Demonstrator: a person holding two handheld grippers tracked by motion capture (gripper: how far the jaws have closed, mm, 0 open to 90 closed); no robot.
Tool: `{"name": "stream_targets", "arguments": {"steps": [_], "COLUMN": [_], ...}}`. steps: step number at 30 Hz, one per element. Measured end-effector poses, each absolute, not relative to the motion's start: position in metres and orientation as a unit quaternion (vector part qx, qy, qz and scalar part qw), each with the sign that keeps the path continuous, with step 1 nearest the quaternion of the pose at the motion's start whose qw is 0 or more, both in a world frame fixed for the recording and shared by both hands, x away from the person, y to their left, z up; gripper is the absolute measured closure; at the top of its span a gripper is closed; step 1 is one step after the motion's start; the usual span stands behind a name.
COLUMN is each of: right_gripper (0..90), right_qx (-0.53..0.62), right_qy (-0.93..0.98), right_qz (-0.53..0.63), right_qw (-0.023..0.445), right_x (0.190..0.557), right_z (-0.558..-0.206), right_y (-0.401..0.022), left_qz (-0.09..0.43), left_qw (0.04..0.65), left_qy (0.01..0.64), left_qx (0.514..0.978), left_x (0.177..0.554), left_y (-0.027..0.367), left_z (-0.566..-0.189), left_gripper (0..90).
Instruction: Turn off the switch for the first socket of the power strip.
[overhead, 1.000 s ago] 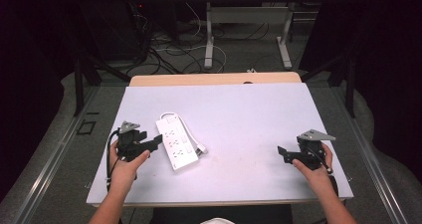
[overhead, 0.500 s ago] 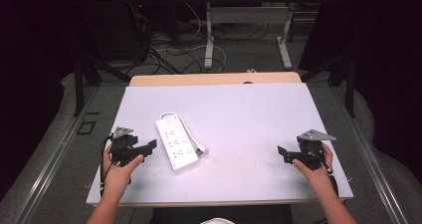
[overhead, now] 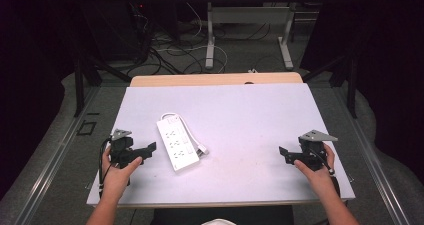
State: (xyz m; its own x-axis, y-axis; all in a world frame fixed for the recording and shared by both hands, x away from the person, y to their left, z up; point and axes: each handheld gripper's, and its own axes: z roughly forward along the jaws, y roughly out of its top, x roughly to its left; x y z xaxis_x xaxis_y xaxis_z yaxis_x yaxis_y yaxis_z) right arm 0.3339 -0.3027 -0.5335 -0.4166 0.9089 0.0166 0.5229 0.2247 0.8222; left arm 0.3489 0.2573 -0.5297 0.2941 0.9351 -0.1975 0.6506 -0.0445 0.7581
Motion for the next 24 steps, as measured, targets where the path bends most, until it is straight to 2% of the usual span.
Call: {"name": "stream_targets", "arguments": {"steps": [10, 24], "right_gripper": [14.5, 14.5], "right_qx": [0.481, 0.485], "right_qy": [0.744, 0.742], "right_qz": [0.397, 0.398], "right_qw": [0.242, 0.238], "right_x": [0.334, 0.335], "right_z": [-0.534, -0.534], "right_y": [-0.302, -0.301], "left_qz": [0.177, 0.178], "left_qw": [0.401, 0.388], "left_qy": [0.571, 0.570], "left_qx": [0.694, 0.702], "left_x": [0.351, 0.353], "left_y": [0.263, 0.265], "left_z": [-0.537, -0.544], "left_gripper": [1.0, 0.9]}}
